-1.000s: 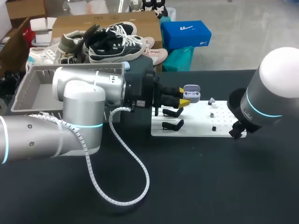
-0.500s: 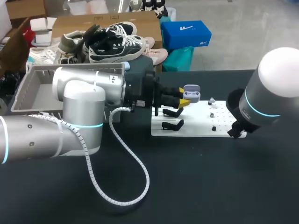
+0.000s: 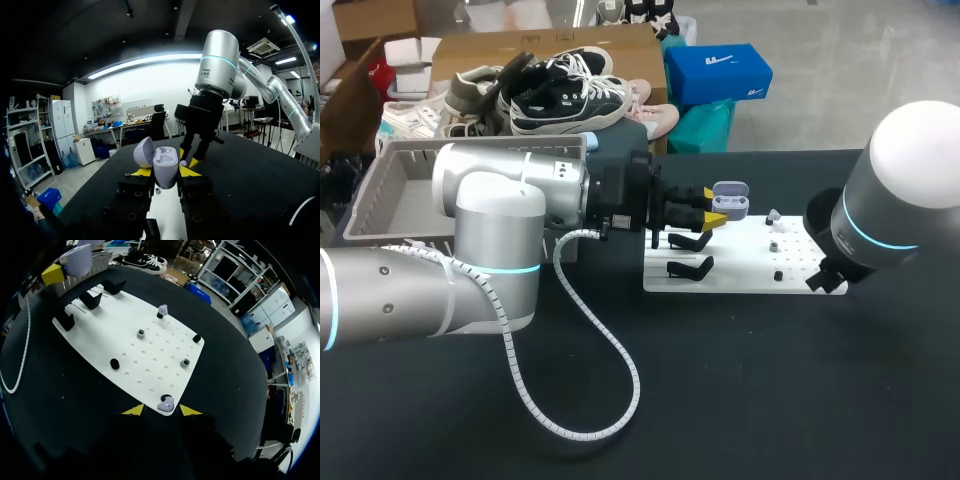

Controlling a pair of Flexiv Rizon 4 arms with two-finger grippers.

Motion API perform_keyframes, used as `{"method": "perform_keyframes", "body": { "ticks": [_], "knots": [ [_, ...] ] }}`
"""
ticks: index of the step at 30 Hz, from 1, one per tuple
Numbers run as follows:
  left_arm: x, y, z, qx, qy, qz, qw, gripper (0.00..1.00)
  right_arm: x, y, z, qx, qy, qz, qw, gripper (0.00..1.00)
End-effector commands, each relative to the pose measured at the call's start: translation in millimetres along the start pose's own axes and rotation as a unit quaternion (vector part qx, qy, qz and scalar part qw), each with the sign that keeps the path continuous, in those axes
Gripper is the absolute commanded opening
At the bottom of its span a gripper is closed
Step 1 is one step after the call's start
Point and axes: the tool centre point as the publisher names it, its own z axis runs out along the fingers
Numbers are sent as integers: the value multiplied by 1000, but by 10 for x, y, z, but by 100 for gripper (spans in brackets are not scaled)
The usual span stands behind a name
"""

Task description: Pick up each earbud case from the left stands, insert the matching earbuds, close the lid, and place the case in the box.

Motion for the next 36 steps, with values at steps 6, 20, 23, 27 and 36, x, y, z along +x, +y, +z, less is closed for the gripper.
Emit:
{"method": "perform_keyframes", "body": {
  "ticks": [6,20,23,27,36],
  "knots": [
    [8,9,1,1,-1,0,1000,0,0,1,28,3,-4,6,1000,36],
    [8,9,1,1,-1,0,1000,0,-10,-9,47,4,-1,9,1000,15],
    [8,9,1,1,-1,0,1000,0,-10,-11,50,4,0,11,1000,5],
    [8,9,1,1,-1,0,1000,0,-13,-19,50,5,-1,12,1000,0],
    [8,9,1,1,-1,0,1000,0,-20,-44,-104,11,-8,13,1000,0]
  ]
}}
